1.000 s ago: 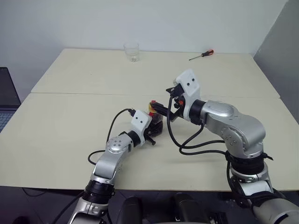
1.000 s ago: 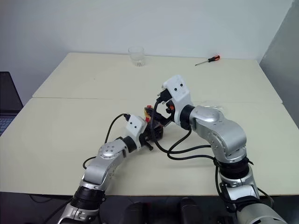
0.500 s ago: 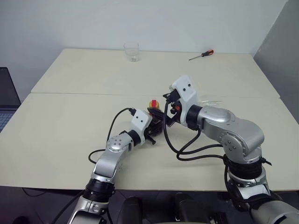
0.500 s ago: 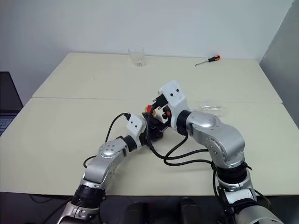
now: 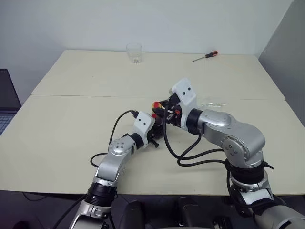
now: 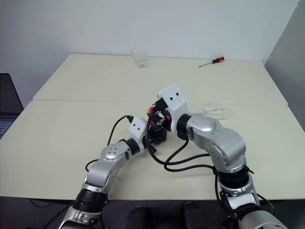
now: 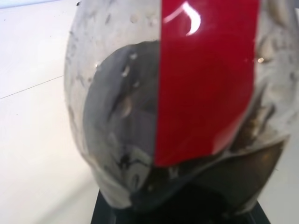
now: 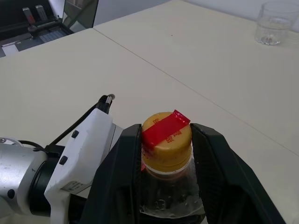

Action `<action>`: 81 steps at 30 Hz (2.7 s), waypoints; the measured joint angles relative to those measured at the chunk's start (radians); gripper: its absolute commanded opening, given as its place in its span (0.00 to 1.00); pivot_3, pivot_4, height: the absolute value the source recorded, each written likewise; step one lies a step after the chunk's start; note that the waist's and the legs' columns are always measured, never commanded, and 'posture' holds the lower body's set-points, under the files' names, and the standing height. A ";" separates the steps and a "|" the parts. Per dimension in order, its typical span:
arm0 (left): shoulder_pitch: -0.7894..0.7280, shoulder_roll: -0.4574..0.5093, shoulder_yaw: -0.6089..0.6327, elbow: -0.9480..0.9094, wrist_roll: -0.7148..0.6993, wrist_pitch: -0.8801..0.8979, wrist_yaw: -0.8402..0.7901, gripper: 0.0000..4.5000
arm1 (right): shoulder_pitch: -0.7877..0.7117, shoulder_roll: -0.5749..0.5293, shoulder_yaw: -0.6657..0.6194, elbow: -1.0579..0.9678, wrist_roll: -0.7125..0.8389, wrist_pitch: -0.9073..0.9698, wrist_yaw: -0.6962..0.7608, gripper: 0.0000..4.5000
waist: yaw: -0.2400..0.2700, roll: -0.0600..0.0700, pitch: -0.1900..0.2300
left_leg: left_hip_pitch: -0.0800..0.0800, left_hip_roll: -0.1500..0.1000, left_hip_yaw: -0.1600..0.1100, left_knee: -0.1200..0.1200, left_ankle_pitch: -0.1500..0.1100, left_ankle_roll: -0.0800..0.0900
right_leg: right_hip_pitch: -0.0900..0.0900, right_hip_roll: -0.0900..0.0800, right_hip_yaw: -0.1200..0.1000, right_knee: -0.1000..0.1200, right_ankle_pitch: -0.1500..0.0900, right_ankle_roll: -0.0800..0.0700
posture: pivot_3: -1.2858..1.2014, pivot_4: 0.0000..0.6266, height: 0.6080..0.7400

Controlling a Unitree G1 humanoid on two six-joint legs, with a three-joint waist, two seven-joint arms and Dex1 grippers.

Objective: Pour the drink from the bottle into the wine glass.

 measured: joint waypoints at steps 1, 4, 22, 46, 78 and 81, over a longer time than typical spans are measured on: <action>0.000 0.000 0.000 0.000 0.000 0.000 0.001 0.17 | 0.001 -0.007 0.002 0.009 0.000 -0.016 0.013 0.28 | 0.000 0.000 0.000 | 0.000 0.000 0.000 0.000 0.000 0.000 | 0.000 0.000 0.000 0.000 0.000 0.000 | 0.52 0.24 1.00; 0.000 -0.002 -0.001 0.000 0.000 0.000 0.003 0.17 | 0.008 -0.080 0.029 0.069 -0.007 -0.154 0.115 0.28 | 0.000 0.000 0.000 | 0.000 0.000 0.000 0.000 0.000 0.000 | 0.000 0.000 -0.001 -0.001 0.000 0.000 | 0.52 0.24 1.00; -0.001 0.004 0.001 0.001 0.003 0.001 0.020 0.17 | -0.284 -0.251 0.139 0.804 -0.117 -0.939 0.978 0.00 | -0.005 -0.001 0.001 | 0.002 0.001 0.001 0.000 0.000 0.000 | 0.001 0.002 -0.002 0.000 0.000 0.000 | 0.52 0.24 1.00; -0.005 0.005 0.004 0.001 0.001 0.000 0.021 0.17 | -0.164 -0.182 -0.080 0.319 -0.004 -0.453 0.614 0.82 | -0.006 0.000 0.002 | 0.001 0.001 -0.001 -0.001 0.000 0.000 | 0.000 0.000 0.001 0.001 0.000 0.000 | 0.52 0.24 1.00; -0.024 -0.005 -0.002 0.023 0.002 -0.003 0.004 0.17 | -0.034 0.091 0.023 0.276 -0.150 -0.264 0.032 1.00 | -0.006 0.000 0.002 | 0.000 -0.001 0.001 0.000 0.000 0.000 | 0.000 -0.001 0.000 0.000 0.000 0.000 | 0.52 0.24 1.00; -0.024 -0.005 -0.002 0.023 0.002 -0.003 0.004 0.17 | -0.035 0.098 0.022 0.305 -0.162 -0.291 0.024 1.00 | -0.006 0.000 0.002 | 0.000 0.000 0.000 0.000 0.000 0.000 | 0.000 -0.001 0.000 0.000 0.000 0.000 | 0.52 0.24 1.00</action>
